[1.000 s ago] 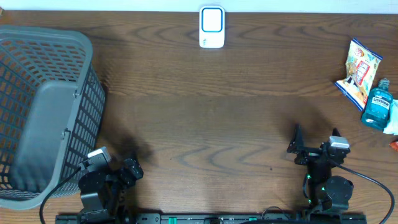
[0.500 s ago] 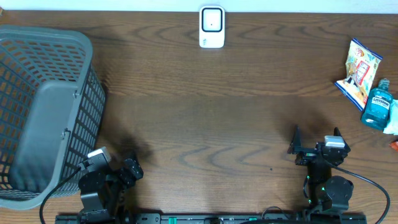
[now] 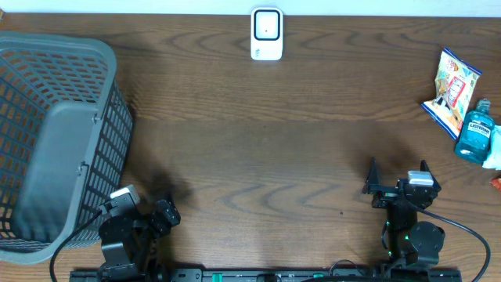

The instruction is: Scan the item barcode

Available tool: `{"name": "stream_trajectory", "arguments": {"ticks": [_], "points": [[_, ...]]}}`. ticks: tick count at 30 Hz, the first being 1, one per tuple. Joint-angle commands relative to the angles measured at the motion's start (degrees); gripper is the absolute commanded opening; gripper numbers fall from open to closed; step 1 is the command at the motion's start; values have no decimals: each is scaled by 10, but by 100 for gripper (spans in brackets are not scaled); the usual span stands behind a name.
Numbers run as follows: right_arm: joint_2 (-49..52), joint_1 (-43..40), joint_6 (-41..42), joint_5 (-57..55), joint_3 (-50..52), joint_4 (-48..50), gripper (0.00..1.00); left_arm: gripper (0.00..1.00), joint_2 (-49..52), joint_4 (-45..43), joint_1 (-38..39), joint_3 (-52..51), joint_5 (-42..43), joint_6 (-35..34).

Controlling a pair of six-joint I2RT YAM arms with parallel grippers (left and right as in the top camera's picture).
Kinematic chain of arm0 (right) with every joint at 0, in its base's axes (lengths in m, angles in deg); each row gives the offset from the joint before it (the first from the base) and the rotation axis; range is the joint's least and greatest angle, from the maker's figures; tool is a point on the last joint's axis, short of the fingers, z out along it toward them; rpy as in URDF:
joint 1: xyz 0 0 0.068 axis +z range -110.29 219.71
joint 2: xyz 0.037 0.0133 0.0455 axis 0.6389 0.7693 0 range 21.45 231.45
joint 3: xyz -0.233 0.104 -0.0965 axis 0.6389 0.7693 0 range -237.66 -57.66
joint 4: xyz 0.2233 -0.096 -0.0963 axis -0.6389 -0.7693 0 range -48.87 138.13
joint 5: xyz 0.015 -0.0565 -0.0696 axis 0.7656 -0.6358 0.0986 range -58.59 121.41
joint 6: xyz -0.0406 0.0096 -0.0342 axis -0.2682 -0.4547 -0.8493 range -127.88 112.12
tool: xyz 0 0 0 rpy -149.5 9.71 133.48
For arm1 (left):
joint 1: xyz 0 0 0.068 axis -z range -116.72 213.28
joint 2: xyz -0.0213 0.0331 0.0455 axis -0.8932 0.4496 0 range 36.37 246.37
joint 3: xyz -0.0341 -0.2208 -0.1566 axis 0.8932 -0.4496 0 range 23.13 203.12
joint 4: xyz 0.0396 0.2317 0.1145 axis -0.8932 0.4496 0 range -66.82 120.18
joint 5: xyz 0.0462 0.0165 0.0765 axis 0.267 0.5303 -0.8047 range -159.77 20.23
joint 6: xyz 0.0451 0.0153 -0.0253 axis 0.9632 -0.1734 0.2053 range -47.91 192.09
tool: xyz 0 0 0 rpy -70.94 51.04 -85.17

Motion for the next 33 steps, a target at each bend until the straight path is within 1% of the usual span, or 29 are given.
{"name": "stream_trajectory", "arguments": {"ticks": [1,5,8,9,11,12,14,17,18,20,22,24,26,29,33], "points": [[-4,-1,-5,3,1,-2,99,98,-3,2,-1,5,-3,5],[-4,-1,-5,3,1,-2,99,98,-3,2,-1,5,-3,5],[-4,-1,-5,3,1,-2,99,98,-5,2,-1,4,-54,24],[-4,-1,-5,3,1,-2,99,98,-5,17,-1,1,-54,24],[-4,-1,-5,3,1,-2,99,98,-5,18,-1,-14,-50,21],[-4,-1,-5,3,1,-2,99,98,-5,15,-1,-22,-31,2],[-4,-1,-5,3,1,-2,99,98,-5,-39,-1,-29,-15,-17],[-4,-1,-5,3,1,-2,99,98,-5,-162,-1,-29,-11,-31],[-4,-1,-5,3,1,-2,99,98,-5,-209,-1,-29,-11,-29],[-4,-1,-5,3,1,-2,99,98,-5,-275,-1,-31,-11,-10],[-4,-1,-5,3,1,-2,99,98,-5,-328,3,-38,-11,26],[-4,-1,-5,3,1,-2,99,98,-5,-350,17,-47,-11,70],[-4,-1,-5,3,1,-2,99,98,-5,-350,37,-56,-23,101],[-4,-1,-5,3,1,-2,99,98,-5,-349,51,-69,-52,101],[-4,-1,-5,3,1,-2,99,98,-5,-349,49,-93,-52,120]]}}
